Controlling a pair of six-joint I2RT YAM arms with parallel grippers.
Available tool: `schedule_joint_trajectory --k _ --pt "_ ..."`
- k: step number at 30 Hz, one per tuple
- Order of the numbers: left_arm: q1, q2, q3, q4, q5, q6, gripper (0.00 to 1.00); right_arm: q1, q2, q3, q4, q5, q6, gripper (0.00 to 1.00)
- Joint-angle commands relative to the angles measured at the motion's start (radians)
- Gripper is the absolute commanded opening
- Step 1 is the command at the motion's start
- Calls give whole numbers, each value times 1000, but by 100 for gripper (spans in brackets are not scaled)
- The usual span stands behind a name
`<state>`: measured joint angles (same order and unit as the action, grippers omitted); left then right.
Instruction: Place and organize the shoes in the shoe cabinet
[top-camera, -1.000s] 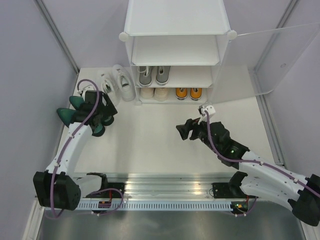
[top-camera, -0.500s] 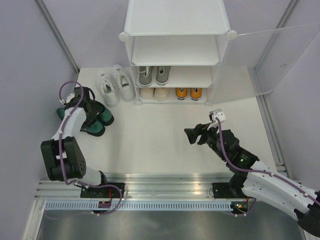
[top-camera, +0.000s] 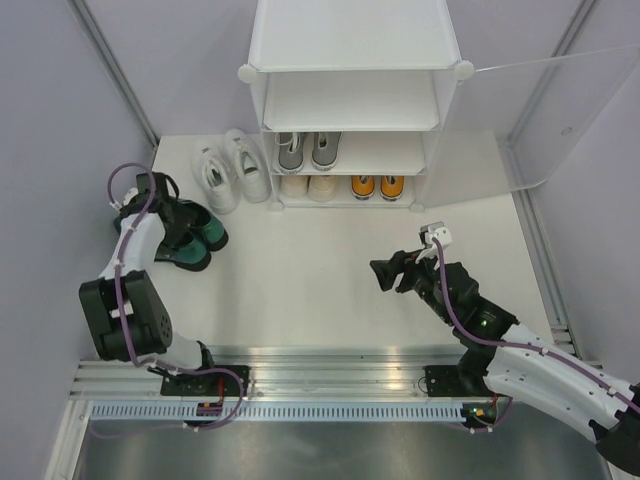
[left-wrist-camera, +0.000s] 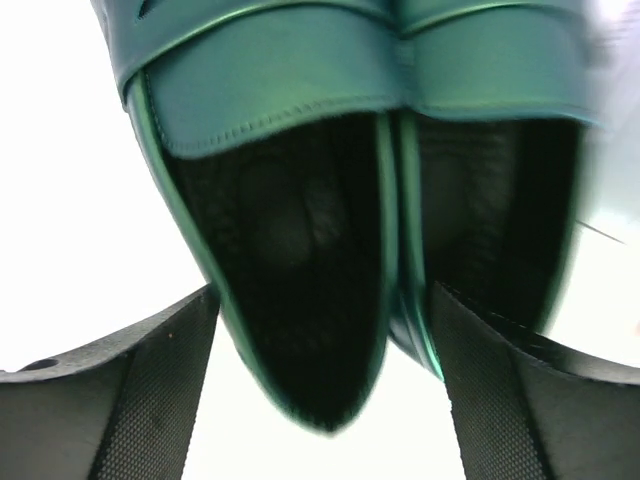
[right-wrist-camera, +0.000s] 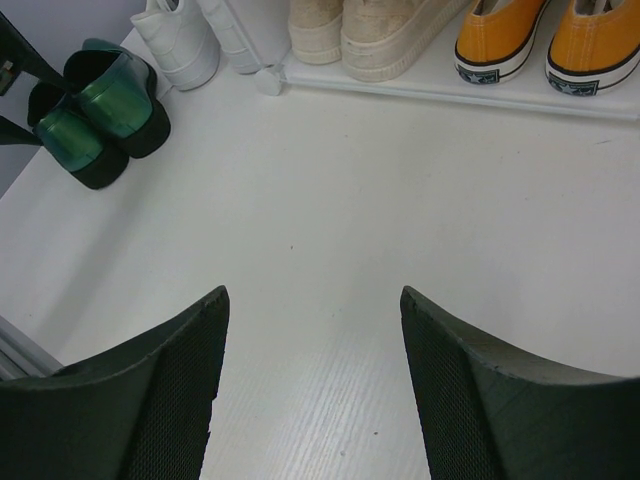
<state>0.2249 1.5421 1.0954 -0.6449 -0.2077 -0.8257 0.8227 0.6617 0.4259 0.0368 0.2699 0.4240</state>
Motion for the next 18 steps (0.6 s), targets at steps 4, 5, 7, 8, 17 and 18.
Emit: schedule_joint_trajectory --k 4,5,7,8,17,18 --pt "-4 -235 89 70 15 86 85 1 35 4 18 14 12 73" --pt "-4 -240 95 70 7 94 85 1 36 4 18 14 12 73" --pt "-4 -225 113 70 -5 115 86 3 36 2 20 18 15 73" --pt "-4 -211 118 68 -1 119 86 3 36 2 20 20 13 73" --pt "-6 -10 92 74 82 94 85 1 49 2 21 28 13 71" --pt "-4 7 93 76 88 92 85 1 52 2 21 26 15 70"
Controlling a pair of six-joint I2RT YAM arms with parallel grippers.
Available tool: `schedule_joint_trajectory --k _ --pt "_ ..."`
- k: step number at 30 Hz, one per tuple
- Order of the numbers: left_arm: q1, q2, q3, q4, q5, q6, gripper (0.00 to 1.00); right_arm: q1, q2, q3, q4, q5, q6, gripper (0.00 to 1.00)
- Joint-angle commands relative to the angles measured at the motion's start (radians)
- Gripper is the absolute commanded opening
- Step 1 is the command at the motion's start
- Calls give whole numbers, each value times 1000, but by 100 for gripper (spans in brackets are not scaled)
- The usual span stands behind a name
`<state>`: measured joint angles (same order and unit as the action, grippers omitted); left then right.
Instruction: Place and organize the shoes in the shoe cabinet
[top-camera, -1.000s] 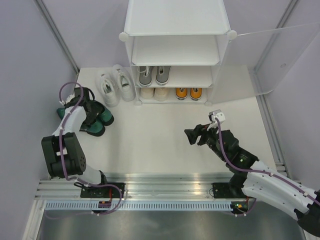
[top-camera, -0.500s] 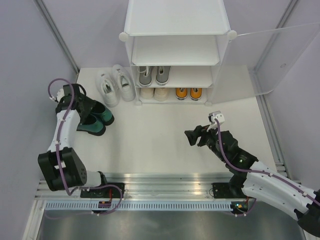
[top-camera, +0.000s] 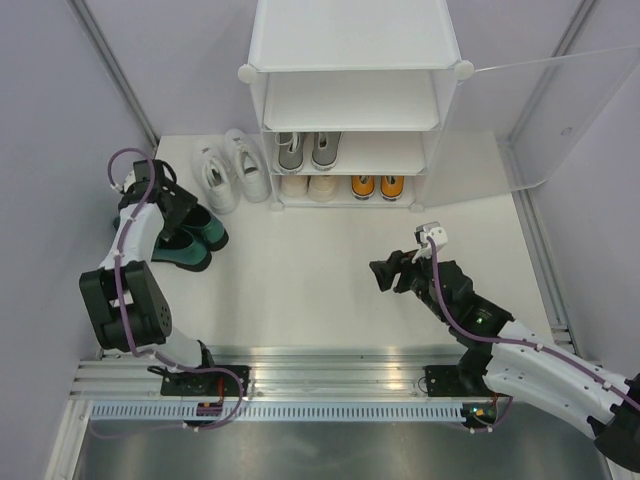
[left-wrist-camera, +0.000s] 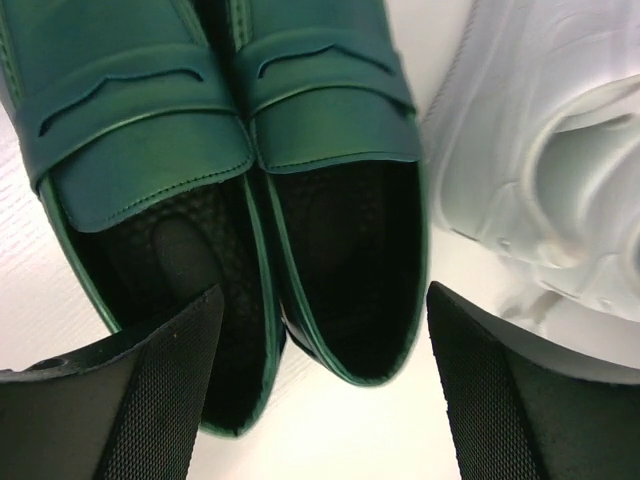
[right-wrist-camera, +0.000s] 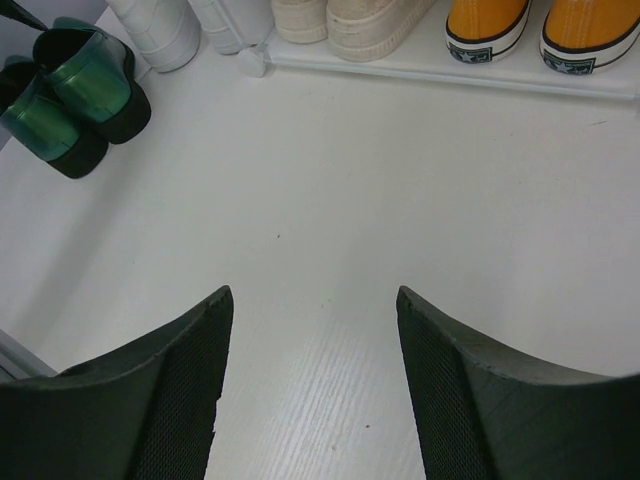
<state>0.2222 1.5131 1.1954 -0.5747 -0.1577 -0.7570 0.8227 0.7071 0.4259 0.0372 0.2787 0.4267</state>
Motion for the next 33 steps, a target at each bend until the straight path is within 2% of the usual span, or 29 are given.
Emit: schedule_joint_trajectory --k 1,8,15,19,20,21,22,23,25,29,33 --pt "-3 60 -5 10 44 25 85 1 8 2 21 20 14 70" --pt "-6 162 4 30 60 25 82 1 31 5 24 24 9 69" --pt "-14 159 -102 61 105 -21 74 3 22 1 23 27 12 68" --pt "-29 182 -112 81 153 -2 56 1 6 -4 20 28 14 68" --pt "-47 180 -120 81 179 2 46 1 -3 -4 18 31 15 68" --pt "-58 168 -125 81 185 5 40 1 -8 -3 10 30 15 68" --pt "-73 157 -138 81 182 8 28 1 -12 5 3 33 14 68" --pt "-89 144 -152 82 176 8 21 3 -26 10 -3 34 15 68" --pt "-168 90 -202 73 164 10 5 1 -56 23 -36 42 18 68" --pt "-270 -46 -333 70 165 -10 2 1 -124 48 -106 92 37 68" --pt "-444 -230 -470 61 161 -106 2 1 -179 97 -190 96 73 68"
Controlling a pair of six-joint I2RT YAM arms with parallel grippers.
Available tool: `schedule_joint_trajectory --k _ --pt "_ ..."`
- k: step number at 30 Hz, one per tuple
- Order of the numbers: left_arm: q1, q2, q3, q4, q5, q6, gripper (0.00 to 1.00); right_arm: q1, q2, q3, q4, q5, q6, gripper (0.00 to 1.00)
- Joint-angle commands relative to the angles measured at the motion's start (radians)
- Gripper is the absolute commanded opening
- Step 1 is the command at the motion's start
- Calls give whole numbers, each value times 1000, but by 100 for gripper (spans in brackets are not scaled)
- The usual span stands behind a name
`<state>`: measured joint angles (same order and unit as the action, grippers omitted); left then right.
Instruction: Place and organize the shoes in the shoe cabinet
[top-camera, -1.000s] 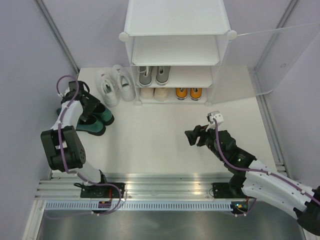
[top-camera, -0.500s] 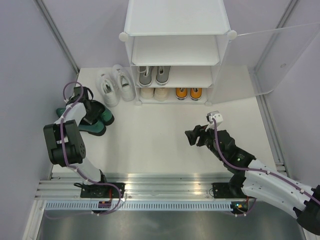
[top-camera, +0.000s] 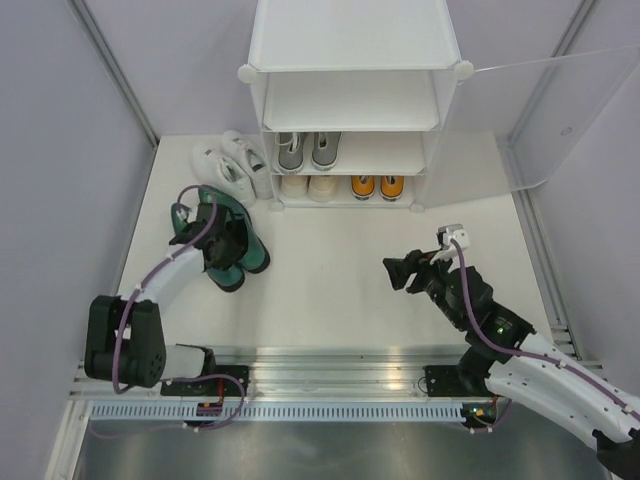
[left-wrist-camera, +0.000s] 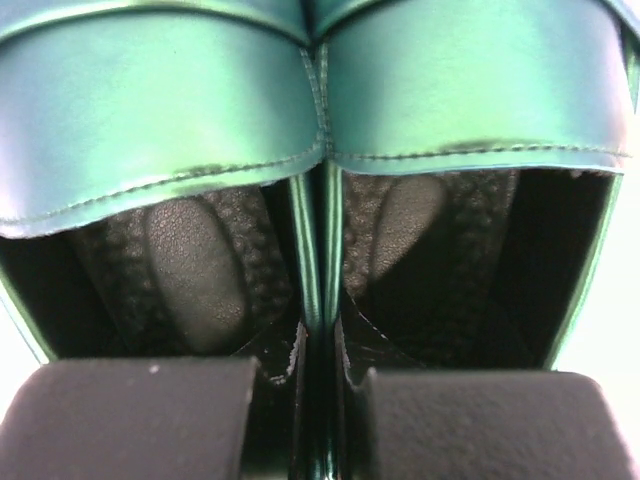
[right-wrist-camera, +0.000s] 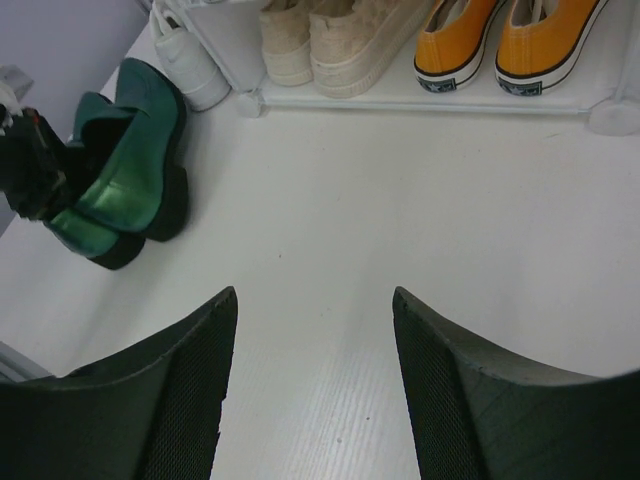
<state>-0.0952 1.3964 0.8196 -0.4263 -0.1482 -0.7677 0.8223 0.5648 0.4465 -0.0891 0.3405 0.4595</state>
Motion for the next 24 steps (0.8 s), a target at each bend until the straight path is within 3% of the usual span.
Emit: schedule_joint_trajectory --k 1,6,11,17,24 --pt "-159 -146 -118 -88 156 -117 2 1 -45 86 -76 37 59 68" --pt "-357 -367 -247 -101 180 -273 2 1 -111 126 -138 46 102 68" --pt "-591 -399 -231 -114 151 -350 2 1 -144 162 -192 98 122 67" --pt "-839 -176 -22 -124 12 -326 2 1 -186 239 -287 235 160 67" --pt "-893 120 252 0 85 -249 2 1 -206 359 -418 313 177 67"
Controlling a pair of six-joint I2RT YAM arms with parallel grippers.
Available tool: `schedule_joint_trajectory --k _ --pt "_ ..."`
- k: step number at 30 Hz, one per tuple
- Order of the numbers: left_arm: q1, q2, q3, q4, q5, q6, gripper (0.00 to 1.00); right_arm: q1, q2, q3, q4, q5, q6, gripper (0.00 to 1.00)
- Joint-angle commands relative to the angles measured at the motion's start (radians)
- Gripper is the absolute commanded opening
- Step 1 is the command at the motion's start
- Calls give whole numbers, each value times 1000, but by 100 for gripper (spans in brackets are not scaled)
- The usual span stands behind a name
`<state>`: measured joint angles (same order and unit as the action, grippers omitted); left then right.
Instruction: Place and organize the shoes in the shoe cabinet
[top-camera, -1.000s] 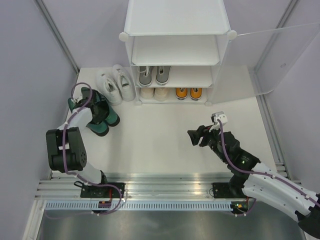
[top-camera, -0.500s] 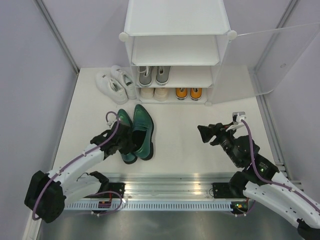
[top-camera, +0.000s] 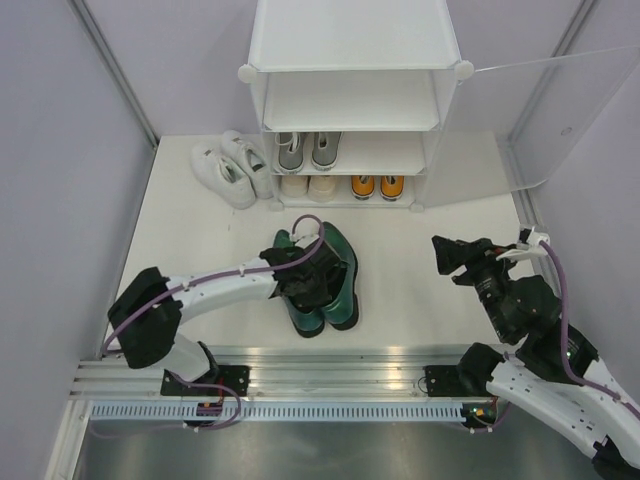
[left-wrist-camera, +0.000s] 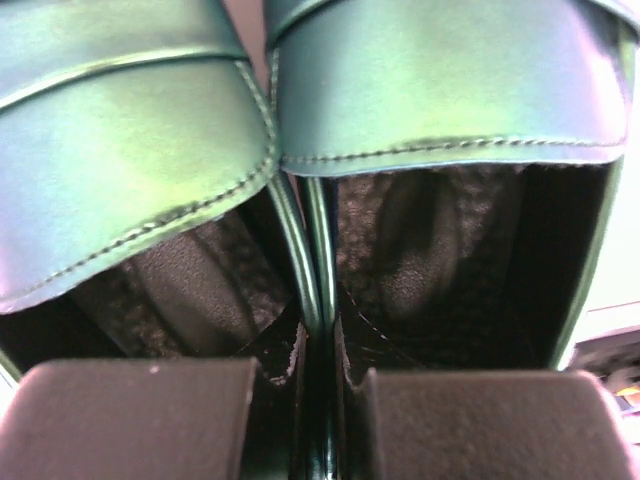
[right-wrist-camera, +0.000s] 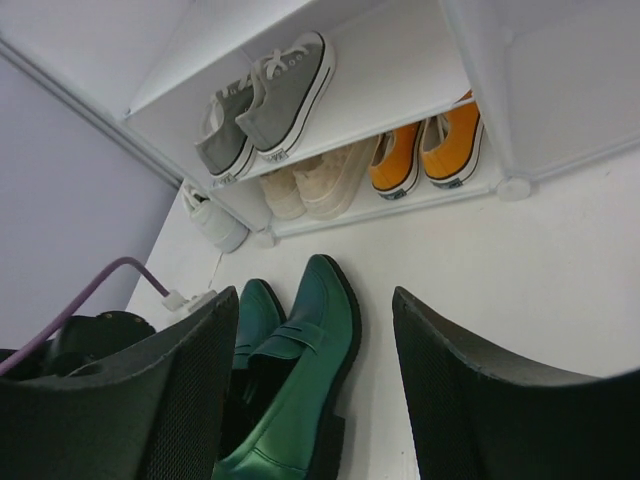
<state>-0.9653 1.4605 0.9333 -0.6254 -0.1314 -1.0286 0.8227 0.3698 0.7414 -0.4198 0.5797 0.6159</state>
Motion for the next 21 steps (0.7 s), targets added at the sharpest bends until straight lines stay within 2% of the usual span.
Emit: schedule_joint_trajectory --k 1,7,11,12,13,16,19,21 --pt "-27 96 212 202 75 18 2 1 -12 72 -102 83 25 67" --pt "-61 352 477 223 127 35 2 1 -19 102 -166 151 35 66" --pt "-78 472 588 230 197 3 3 1 -6 124 -192 157 35 66" --pt "-79 489 601 239 219 -5 8 1 -6 124 -195 161 35 66" --pt "-82 512 616 253 228 -7 24 1 -6 124 -198 167 38 66" --pt "-95 521 631 266 246 -4 41 1 -11 121 -205 169 42 66" --pt "-101 499 610 265 234 30 49 1 -11 119 -206 172 45 66" --pt "-101 459 589 251 202 47 50 3 -8 119 -206 170 47 66"
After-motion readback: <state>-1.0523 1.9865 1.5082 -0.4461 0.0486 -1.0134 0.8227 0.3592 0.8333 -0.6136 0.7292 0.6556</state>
